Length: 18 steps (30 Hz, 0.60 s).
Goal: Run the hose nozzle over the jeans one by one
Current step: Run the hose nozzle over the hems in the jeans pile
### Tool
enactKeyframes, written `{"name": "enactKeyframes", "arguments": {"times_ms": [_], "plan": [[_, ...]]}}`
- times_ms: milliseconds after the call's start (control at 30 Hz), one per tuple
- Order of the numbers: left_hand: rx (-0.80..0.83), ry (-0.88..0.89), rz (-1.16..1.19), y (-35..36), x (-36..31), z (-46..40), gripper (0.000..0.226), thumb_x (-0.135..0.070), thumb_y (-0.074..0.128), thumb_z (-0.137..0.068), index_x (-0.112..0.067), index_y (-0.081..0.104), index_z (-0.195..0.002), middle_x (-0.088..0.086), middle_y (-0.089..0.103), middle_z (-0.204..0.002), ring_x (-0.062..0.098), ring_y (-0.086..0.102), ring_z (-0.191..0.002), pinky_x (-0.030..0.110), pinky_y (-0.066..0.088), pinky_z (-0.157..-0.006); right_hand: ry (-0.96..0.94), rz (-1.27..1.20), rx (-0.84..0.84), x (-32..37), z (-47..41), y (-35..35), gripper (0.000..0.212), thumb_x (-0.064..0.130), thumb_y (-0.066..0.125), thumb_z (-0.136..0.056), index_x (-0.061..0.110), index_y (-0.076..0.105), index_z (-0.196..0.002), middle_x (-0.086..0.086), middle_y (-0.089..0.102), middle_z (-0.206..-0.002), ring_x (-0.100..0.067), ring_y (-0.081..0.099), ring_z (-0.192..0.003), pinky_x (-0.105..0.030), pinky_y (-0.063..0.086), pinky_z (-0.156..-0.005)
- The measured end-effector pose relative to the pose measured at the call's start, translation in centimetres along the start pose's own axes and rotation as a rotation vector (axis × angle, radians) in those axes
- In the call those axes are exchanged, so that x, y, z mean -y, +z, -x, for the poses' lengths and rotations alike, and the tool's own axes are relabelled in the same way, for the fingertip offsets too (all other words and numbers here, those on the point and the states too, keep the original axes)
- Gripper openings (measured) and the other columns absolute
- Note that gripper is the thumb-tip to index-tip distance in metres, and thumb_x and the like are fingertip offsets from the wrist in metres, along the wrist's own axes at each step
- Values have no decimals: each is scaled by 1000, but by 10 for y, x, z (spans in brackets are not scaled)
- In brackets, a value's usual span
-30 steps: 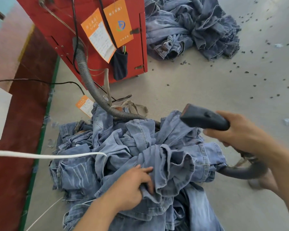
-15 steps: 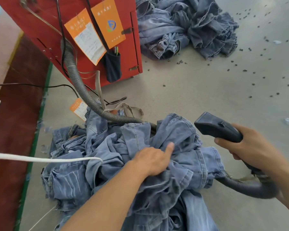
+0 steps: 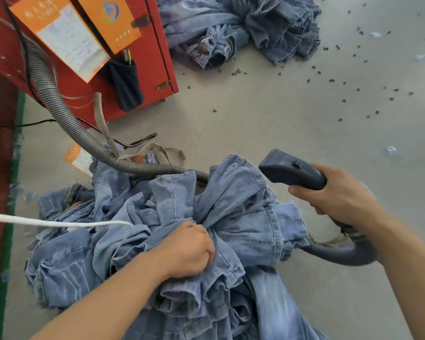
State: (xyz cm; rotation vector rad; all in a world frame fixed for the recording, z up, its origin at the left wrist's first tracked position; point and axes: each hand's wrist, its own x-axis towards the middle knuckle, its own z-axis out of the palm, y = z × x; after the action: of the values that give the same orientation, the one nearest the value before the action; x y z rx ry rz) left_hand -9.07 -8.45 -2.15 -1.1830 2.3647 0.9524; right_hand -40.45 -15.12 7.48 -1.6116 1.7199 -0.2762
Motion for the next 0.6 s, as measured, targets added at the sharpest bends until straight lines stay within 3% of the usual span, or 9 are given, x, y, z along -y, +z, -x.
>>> {"name": "enactKeyframes", "arguments": {"times_ms": [33, 67, 133, 200, 267, 333, 433, 533, 600], "plan": [[29, -36, -35, -8, -3, -10, 21, -10, 50, -91, -17, 55, -72, -7, 63, -71, 25, 57, -84, 34, 34, -94, 4, -19, -4, -2, 0, -1, 18, 41, 79, -87, 47, 63, -85, 13, 64, -55, -4, 57, -41, -13, 39, -40], [63, -91, -29, -17, -9, -23, 33, -19, 46, -99, -27, 50, -67, -2, 63, -65, 28, 58, -72, 38, 41, -87, 10, -38, -10, -5, 0, -2, 18, 41, 79, -87, 49, 63, -87, 10, 64, -55, -6, 57, -42, -16, 41, -41], [26, -384, 121, -27, -24, -52, 56, -60, 29, -105, -35, 58, -64, 3, 67, -65, 26, 61, -67, 41, 49, -82, 16, -59, -22, -12, 1, -4, 15, 42, 78, -87, 45, 64, -92, 5, 63, -56, -10, 59, -43, -27, 48, -46], [-155, -611, -9, -19, -36, -74, 68, -76, 30, -97, -17, 63, -101, 4, 71, -83, 25, 66, -81, 43, 44, -88, 25, -81, -41, -18, 1, -5, 16, 42, 78, -87, 39, 65, -95, 2, 63, -56, -12, 59, -43, -33, 50, -48], [-371, -654, -165, 6, -43, -79, 68, -68, 52, -92, -11, 43, -129, 7, 67, -108, 29, 63, -101, 47, 37, -97, 37, -95, -57, -24, -1, -8, 16, 40, 79, -87, 36, 66, -95, 2, 63, -55, -12, 58, -43, -29, 49, -46], [-584, -516, -154, 27, -41, -79, 81, -49, 75, -83, -13, 30, -140, 13, 47, -137, 32, 47, -126, 48, 37, -107, 60, -115, -47, -28, -1, -8, 15, 41, 79, -86, 37, 66, -93, 1, 63, -55, -12, 58, -43, -25, 48, -46], [-619, -417, 217, 20, -34, -93, 115, -18, 75, -83, -23, -12, -158, 12, 4, -170, 30, 31, -149, 38, 38, -115, 82, -117, -38, -32, 2, -7, 13, 43, 78, -86, 43, 65, -89, -4, 66, -59, -10, 59, -42, -18, 47, -44], [-568, -624, 622, -7, -29, -113, 133, -48, 80, -78, -27, -25, -157, 4, 30, -165, 30, 41, -145, 52, 31, -115, 89, -113, -64, -28, 6, -6, 18, 38, 79, -87, 47, 64, -86, -6, 67, -60, -8, 57, -39, -13, 43, -39], [-507, -711, 696, -19, -21, -117, 112, -62, 75, -79, -20, 12, -162, 3, 53, -150, 32, 50, -138, 51, 32, -112, 82, -105, -68, -24, 9, -5, 20, 37, 79, -87, 50, 64, -86, -6, 67, -60, -8, 57, -39, -13, 42, -39]]}}
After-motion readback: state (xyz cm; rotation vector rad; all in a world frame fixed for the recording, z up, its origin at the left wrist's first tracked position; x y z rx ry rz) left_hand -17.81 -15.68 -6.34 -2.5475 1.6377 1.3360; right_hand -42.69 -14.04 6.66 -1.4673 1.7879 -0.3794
